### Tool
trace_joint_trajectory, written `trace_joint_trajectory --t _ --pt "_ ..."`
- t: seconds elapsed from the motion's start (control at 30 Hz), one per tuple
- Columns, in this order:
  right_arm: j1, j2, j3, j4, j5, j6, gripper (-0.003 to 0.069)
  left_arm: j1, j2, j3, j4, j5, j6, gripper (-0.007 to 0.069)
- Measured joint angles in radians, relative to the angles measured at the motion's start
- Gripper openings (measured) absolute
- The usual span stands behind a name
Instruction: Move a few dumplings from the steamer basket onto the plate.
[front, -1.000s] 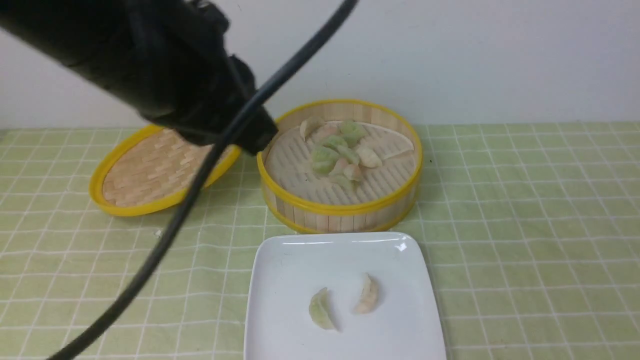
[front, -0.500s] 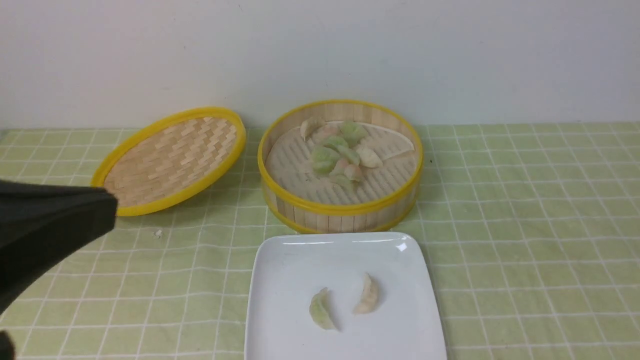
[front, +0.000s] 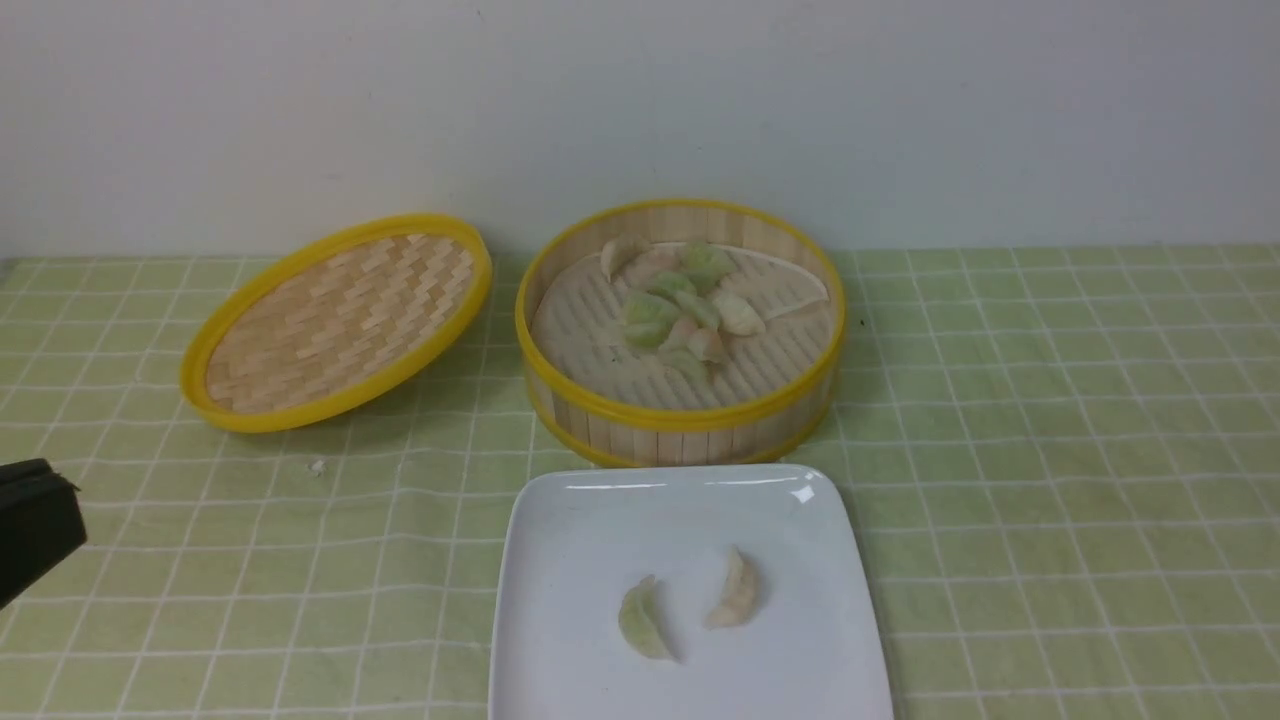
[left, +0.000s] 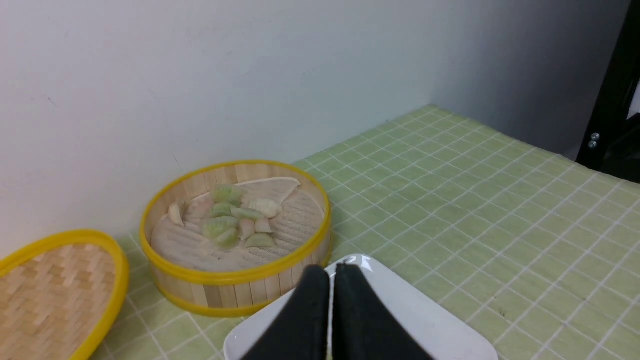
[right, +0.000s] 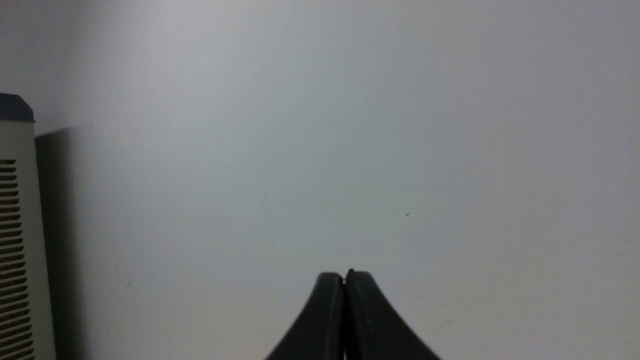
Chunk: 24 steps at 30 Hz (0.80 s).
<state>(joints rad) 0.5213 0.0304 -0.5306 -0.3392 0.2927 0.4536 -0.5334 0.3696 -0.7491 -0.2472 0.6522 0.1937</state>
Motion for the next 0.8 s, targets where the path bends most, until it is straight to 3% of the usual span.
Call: trace_joint_trajectory --t 0.3,0.53,0.8 --pt "0.000 0.000 0.000 0.000 0.000 0.000 -0.0015 0.000 0.000 0.000 0.001 0.000 0.000 -0.0006" --pt "0.000 0.000 0.000 0.000 0.000 0.000 -0.0015 0.031 -0.032 0.060 0.084 -0.030 0.002 -0.0006" --pt "0.000 0.000 0.000 0.000 0.000 0.000 -0.0015 0.316 -0.231 0.409 0.123 -0.255 -0.031 -0.0006"
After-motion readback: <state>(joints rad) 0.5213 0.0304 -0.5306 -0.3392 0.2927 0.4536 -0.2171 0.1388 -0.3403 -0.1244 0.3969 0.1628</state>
